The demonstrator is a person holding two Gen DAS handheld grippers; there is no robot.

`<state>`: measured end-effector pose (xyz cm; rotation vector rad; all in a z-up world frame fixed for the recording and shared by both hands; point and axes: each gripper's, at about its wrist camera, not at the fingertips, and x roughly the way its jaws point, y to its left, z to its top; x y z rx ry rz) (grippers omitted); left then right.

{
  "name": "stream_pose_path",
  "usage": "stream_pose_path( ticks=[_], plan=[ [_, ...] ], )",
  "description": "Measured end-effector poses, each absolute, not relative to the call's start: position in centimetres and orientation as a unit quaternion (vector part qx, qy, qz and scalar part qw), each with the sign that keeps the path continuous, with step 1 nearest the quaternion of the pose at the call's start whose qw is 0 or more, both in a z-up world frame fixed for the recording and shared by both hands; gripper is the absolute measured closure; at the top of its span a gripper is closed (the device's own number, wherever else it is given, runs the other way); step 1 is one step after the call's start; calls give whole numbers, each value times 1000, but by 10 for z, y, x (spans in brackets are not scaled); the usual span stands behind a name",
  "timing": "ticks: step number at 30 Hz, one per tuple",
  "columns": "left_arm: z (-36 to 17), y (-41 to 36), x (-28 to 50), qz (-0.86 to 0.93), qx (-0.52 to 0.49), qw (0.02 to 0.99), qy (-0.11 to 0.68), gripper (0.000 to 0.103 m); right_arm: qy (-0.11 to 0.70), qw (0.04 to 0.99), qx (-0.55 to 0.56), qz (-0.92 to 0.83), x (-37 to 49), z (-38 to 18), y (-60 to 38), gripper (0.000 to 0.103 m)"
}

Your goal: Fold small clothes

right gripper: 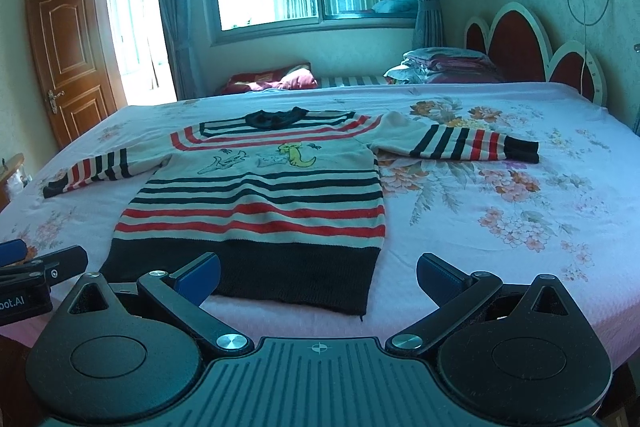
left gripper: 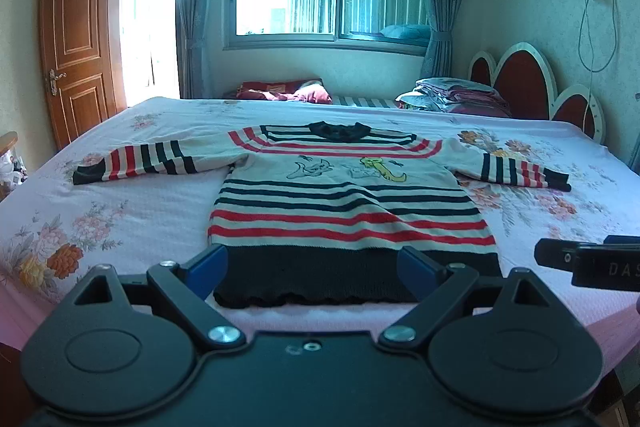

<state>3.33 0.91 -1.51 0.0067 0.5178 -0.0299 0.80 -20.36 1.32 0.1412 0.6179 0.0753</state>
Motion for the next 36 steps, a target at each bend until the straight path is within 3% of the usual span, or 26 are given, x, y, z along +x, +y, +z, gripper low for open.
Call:
stream_pose_path(
  ticks=[14, 23, 26, 30, 32, 33, 34, 36],
  plan=[
    [-31, 18, 167, -64, 18, 949, 307, 11, 297, 944, 141, -29, 111, 4, -232, 0],
    [-25, 17, 243, -101, 27, 950, 295, 11, 265, 942, 181, -96, 164, 10, -270, 0],
    [-30, 5, 265, -107, 12, 949, 297, 11, 270, 939, 186, -109, 179, 6, -294, 45],
    [-41, -19, 293, -107, 2, 946, 305, 11, 270, 930, 215, -129, 205, -11, -340, 46],
    [-46, -32, 309, -103, -6, 945, 311, 11, 272, 925, 230, -134, 224, -22, -366, 61],
    [-49, -39, 317, -97, -6, 944, 316, 11, 274, 921, 241, -135, 233, -28, -378, 76],
    [-50, -45, 326, -91, -4, 942, 323, 11, 281, 915, 256, -138, 245, -37, -394, 81],
    [-53, -61, 341, -81, 1, 941, 327, 11, 286, 903, 285, -145, 267, -53, -425, 81]
  ],
)
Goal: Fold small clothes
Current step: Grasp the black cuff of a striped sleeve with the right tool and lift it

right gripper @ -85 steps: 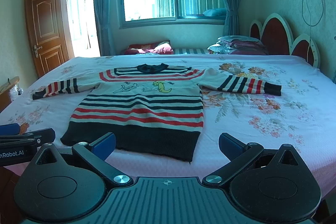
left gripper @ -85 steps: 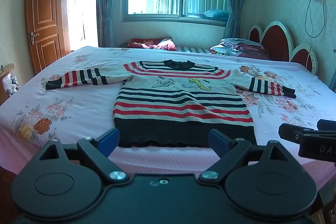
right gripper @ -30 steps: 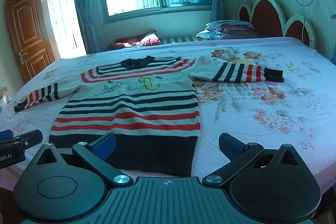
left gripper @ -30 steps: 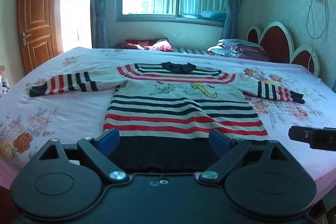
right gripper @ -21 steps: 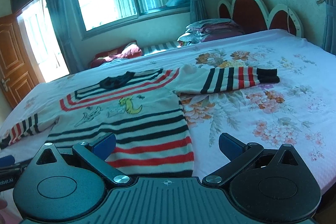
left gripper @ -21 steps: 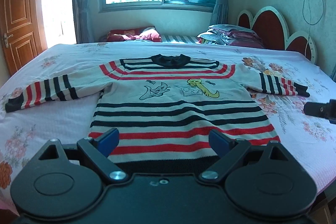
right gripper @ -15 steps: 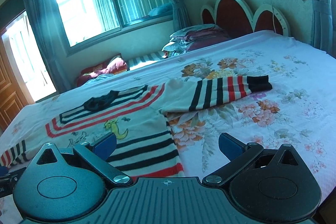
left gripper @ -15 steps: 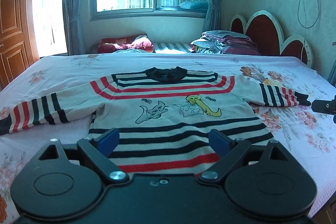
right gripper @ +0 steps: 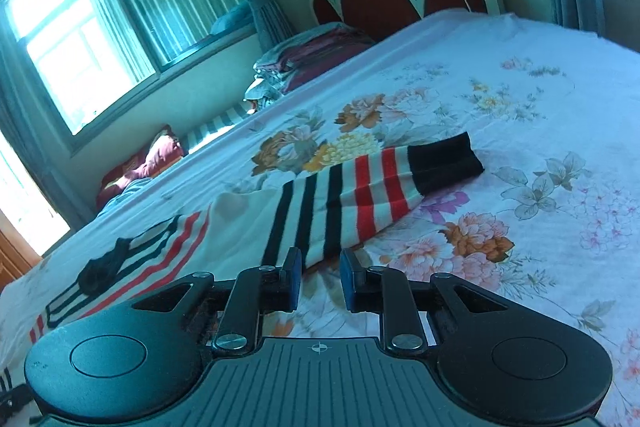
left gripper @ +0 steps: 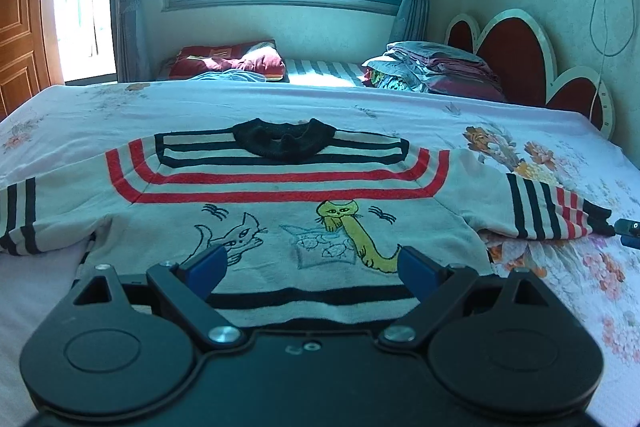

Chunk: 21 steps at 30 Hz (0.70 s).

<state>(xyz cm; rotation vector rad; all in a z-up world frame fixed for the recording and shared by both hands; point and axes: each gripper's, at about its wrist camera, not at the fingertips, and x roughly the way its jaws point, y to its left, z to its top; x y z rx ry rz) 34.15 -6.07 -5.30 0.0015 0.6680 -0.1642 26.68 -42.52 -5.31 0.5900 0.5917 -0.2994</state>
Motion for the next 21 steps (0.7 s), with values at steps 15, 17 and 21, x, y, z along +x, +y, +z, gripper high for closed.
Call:
stream_pose_path(
  ticks=[15, 17, 21],
  plan=[
    [-72, -155, 412, -61, 60, 929, 360, 11, 298, 828, 433, -192, 332, -147, -548, 73],
    [-74, -156, 414, -57, 62, 926, 369, 11, 305, 836, 415, -190, 337, -144, -548, 74],
    [-70, -149, 419, -57, 66, 922, 378, 11, 271, 857, 390, -200, 331, -129, -551, 98]
  ],
)
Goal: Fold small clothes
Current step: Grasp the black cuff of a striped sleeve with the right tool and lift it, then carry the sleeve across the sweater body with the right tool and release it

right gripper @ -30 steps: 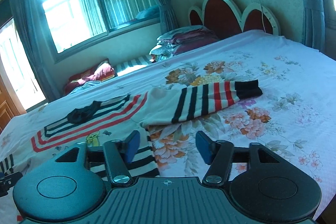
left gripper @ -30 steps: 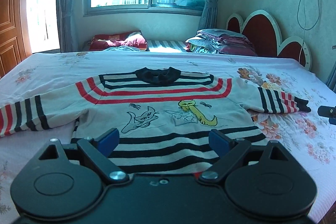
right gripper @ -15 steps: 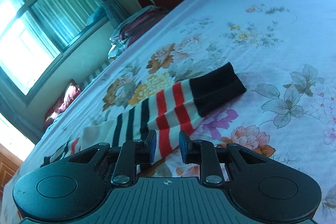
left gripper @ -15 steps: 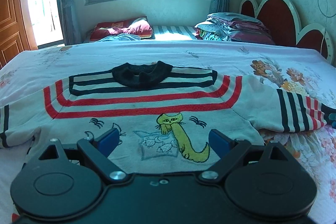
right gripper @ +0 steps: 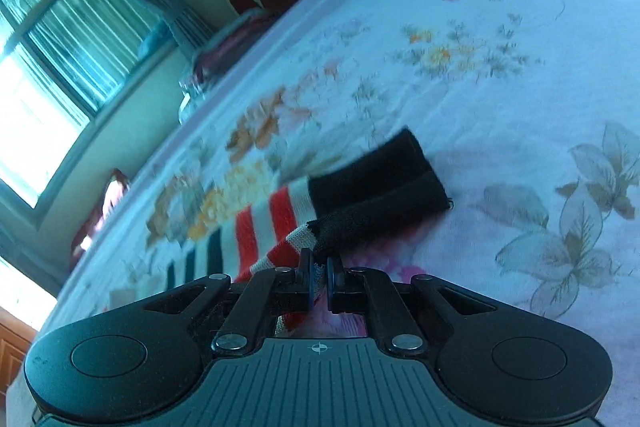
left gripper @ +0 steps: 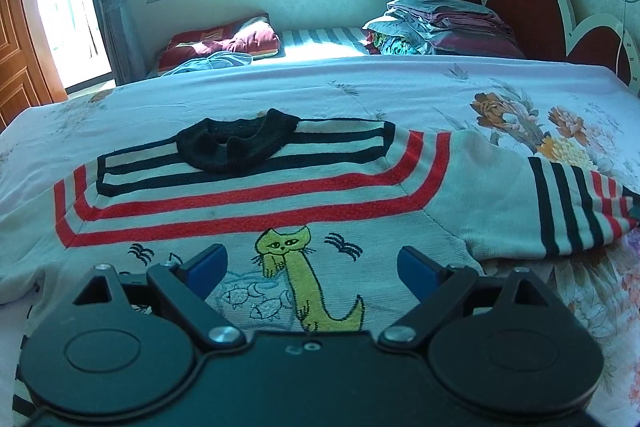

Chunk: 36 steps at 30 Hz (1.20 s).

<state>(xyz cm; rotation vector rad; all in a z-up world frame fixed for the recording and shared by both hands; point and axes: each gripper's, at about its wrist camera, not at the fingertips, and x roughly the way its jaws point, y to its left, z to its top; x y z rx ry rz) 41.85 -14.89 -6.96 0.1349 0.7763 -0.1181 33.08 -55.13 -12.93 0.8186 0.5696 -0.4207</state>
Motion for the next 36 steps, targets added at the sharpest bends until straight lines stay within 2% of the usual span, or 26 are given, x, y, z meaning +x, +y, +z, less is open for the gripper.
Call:
stream_pose_path(
  ticks=[1, 3, 8, 17, 21, 27, 28, 29, 30, 31, 36],
  plan=[
    [-68, -145, 419, -57, 65, 922, 378, 11, 272, 857, 386, -206, 331, -127, -552, 98],
    [-70, -135, 422, -51, 66, 917, 390, 11, 324, 834, 390, -216, 344, -141, -554, 98],
    [-76, -95, 420, -35, 43, 914, 401, 11, 295, 873, 330, -204, 361, -117, -529, 98],
    [-91, -15, 421, -20, 27, 913, 408, 13, 271, 952, 139, -13, 420, -50, -359, 98],
    [-87, 27, 420, -9, 13, 916, 402, 13, 303, 946, 75, 81, 440, -59, -254, 98],
    [-85, 78, 414, -3, -13, 915, 404, 13, 386, 904, -1, 184, 449, -119, -133, 98],
    [-85, 84, 414, -5, -19, 914, 405, 13, 399, 897, -20, 188, 449, -132, -119, 92],
    [-85, 88, 413, -10, -27, 913, 406, 14, 379, 907, -42, 180, 442, -136, -111, 87],
    [-85, 93, 414, -19, -38, 914, 404, 14, 375, 908, -59, 180, 438, -137, -104, 72],
    [-84, 94, 415, -28, -47, 914, 401, 14, 369, 908, -67, 186, 431, -136, -99, 64],
    [-86, 80, 437, -104, -103, 909, 391, 16, 361, 914, -42, 177, 409, -126, -112, 64]
  ],
)
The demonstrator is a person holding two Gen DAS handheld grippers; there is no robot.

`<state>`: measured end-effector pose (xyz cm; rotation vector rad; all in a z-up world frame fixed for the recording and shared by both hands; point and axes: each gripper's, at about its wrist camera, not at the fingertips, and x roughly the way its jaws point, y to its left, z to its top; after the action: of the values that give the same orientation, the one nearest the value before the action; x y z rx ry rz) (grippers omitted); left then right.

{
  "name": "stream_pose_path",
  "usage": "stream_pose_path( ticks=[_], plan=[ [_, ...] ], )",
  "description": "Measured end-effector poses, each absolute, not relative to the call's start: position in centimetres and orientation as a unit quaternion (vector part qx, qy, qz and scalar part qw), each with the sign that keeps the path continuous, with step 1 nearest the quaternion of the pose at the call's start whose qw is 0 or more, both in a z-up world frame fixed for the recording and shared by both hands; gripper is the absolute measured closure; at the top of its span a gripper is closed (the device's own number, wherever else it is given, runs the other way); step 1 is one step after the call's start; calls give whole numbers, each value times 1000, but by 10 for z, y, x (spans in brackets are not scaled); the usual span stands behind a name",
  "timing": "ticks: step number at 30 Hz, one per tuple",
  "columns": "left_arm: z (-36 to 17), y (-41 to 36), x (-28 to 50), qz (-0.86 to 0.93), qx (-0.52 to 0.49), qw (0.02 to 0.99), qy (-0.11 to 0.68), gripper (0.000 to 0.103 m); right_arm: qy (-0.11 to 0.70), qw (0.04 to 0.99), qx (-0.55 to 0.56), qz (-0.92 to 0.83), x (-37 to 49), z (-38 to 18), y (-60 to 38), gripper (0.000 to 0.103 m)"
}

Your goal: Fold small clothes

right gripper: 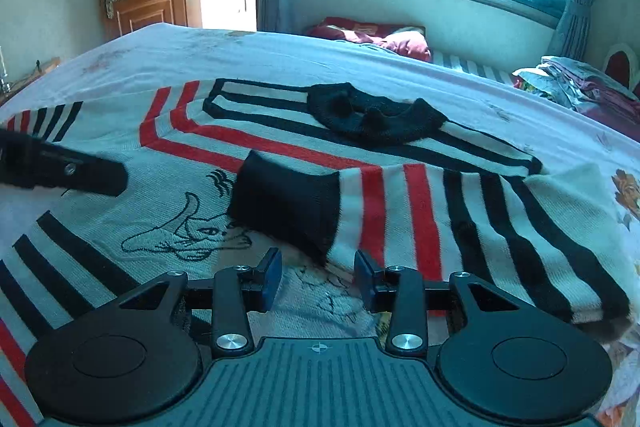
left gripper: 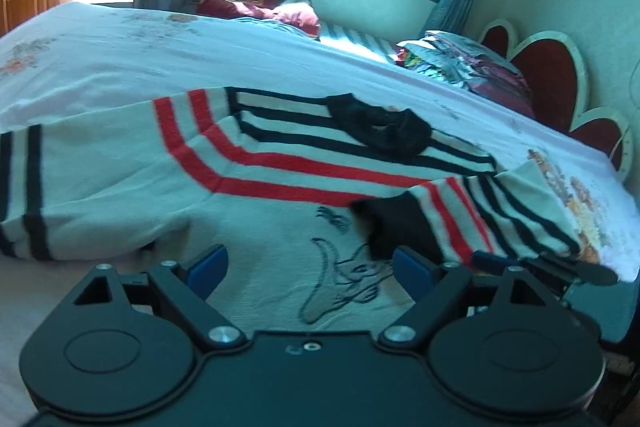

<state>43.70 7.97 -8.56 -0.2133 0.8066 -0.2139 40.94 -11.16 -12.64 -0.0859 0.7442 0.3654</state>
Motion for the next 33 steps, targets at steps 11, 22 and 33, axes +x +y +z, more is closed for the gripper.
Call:
stream_pose_path(
  ticks=[11, 22, 33],
  plan=[
    [-136, 17, 511, -149, -105, 873, 452, 70, 387, 921, 27, 27, 368, -116, -220, 64],
    [-82, 45, 503, -113, -13, 927, 357, 99, 380, 920, 87, -32, 378, -112, -262, 64],
    [-118, 69, 491, -75, -19, 917, 392, 36, 354, 930, 98, -16, 378, -98, -277, 64]
  ],
)
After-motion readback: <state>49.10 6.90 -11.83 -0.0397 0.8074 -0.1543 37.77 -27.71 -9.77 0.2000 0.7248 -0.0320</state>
